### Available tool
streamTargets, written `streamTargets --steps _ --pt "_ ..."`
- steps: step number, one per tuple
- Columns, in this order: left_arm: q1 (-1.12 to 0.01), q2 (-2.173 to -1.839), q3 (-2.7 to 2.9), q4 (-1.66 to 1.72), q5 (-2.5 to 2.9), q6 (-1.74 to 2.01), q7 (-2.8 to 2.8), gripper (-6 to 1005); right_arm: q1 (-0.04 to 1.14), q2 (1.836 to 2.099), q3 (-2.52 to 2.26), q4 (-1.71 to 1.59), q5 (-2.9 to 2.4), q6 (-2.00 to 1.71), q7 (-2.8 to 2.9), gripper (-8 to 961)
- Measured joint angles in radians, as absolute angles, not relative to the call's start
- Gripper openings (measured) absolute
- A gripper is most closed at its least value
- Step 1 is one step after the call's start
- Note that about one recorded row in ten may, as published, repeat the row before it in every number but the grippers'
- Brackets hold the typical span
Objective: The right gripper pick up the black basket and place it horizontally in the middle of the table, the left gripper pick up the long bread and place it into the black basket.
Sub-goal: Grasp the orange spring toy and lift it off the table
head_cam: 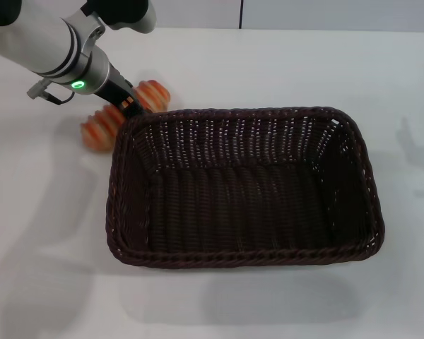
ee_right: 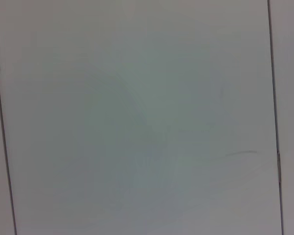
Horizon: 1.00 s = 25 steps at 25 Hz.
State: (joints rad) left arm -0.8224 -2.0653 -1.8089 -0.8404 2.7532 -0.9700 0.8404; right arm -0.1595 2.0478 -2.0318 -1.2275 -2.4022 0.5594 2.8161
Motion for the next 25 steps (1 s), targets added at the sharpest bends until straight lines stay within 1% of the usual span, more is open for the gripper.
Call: streamTargets --steps 7,9,14,22,23,25 --pt "-0.833 -2.064 -1.79 -0.819 2.763 -0.961 0.846 661 -0.157 2.044 -2.032 -1.234 -2.402 0.544 2.816 839" --pt "-0.829 -2.065 -1.785 -0.825 2.764 -0.962 0.847 443 -0.159 2.043 -2.031 -1.234 -2.402 0.544 2.816 839" --pt "-0.799 -2.066 -1.75 -0.906 2.754 -0.971 0.847 379 -0.16 2.043 -2.029 -1.234 -2.402 0.544 2.815 839" --pt "-0.789 -2.064 -1.755 -0.977 2.696 -1.001 0.899 328 -0.166 2.045 -2.029 -1.24 -2.402 0.544 2.816 839" --pt "-0.768 -2.062 -1.762 -1.061 2.651 -1.027 0.934 324 -0.166 2.045 -2.03 -1.24 -2.402 0.544 2.816 839" --pt "-0.758 -2.061 -1.772 -1.119 2.63 -1.048 0.958 316 -0.166 2.045 -2.032 -1.241 -2.402 0.544 2.816 839"
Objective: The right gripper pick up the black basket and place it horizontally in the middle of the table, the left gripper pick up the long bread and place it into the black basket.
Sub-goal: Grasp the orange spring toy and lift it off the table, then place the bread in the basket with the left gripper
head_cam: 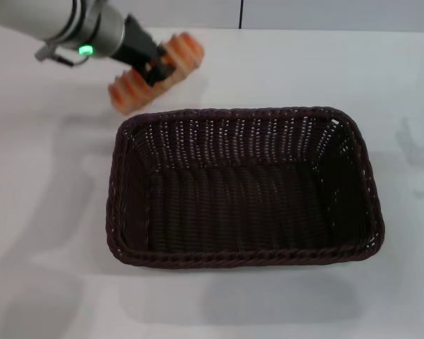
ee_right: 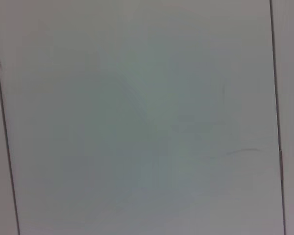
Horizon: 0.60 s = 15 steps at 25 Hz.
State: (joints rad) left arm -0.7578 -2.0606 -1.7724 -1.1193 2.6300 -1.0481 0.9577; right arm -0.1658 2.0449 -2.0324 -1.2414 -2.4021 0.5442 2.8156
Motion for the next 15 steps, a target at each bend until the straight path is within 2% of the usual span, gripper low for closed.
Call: streamTargets --steps 3,4,15 --pt "-0.754 -2.06 -1.782 -1.151 2.62 -1.066 0.972 303 -0.166 2.044 -2.036 -1.247 -2.402 0.544 2.815 839" --pt "-0.748 -2.06 -1.812 -1.269 2.597 -1.134 1.007 299 -0.166 2.044 -2.037 -1.25 -2.402 0.545 2.815 839" --pt "-0.71 -2.064 -1.82 -1.63 2.433 -1.471 1.019 221 -0.17 2.043 -2.034 -1.26 -2.402 0.545 2.815 840"
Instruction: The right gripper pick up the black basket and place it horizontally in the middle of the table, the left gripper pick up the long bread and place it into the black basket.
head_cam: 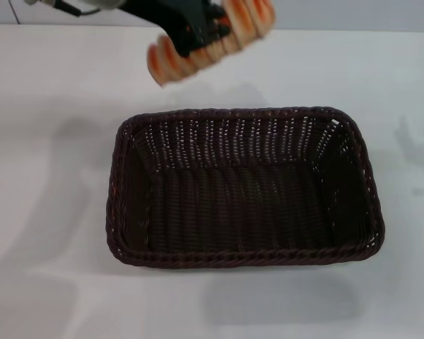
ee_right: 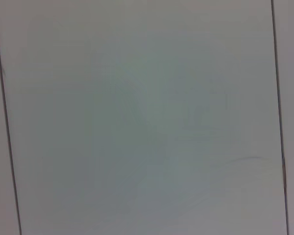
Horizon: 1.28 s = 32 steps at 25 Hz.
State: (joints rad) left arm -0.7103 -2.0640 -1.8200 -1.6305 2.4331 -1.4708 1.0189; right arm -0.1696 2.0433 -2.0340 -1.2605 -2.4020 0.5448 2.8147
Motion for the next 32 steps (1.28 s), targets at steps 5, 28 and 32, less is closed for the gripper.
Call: streamTargets --steps 5,28,32 --pt "-0.687 -2.063 -1.821 -1.685 2.331 -1.576 1.018 159 -0.162 2.043 -2.03 -1.262 -2.402 0.545 2.813 840" --pt "-0.619 -2.063 -1.716 -1.688 2.319 -1.534 0.977 400 -0.151 2.031 -2.014 -1.28 -2.403 0.534 2.811 840" --pt "-0.606 -2.064 -1.715 -1.689 2.425 -1.411 0.968 477 -0.144 2.034 -2.004 -1.28 -2.404 0.529 2.81 840"
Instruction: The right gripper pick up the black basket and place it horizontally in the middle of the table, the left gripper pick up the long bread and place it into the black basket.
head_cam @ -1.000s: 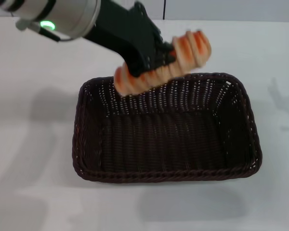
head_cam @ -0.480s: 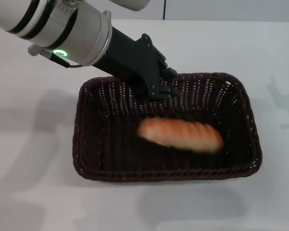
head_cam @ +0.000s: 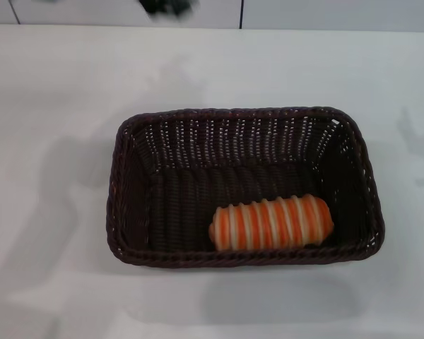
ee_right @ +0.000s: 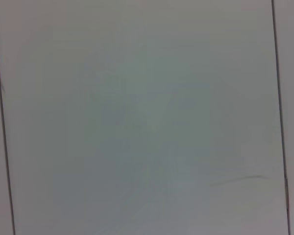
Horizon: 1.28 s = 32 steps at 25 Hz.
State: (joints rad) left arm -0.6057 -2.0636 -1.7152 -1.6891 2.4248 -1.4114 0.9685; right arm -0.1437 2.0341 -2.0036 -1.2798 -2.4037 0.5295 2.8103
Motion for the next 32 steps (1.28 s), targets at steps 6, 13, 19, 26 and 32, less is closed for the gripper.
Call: streamTargets --steps 6,13,19,26,32 --pt "-0.366 -2.07 -1.583 -1.516 2.86 -0.144 0.851 774 -0.152 2.037 -1.995 -1.275 -2.404 0.532 2.81 839" --pt "-0.206 -2.06 -1.573 -1.27 2.759 0.59 0.459 786 -0.146 2.072 -2.0 -1.13 -2.41 0.763 2.809 839" --pt "-0.193 -2.059 -1.612 -1.002 2.775 0.758 0.171 786 -0.137 2.076 -2.006 -1.05 -2.415 0.885 2.813 839" --pt "-0.236 -2.06 -1.646 -0.579 2.776 0.967 -0.043 786 -0.112 2.078 -2.012 -0.881 -2.41 1.096 2.848 839" --pt "-0.235 -2.065 -1.561 -0.428 2.778 1.0 -0.047 786 -0.12 2.075 -2.026 -0.78 -2.387 1.123 2.95 839"
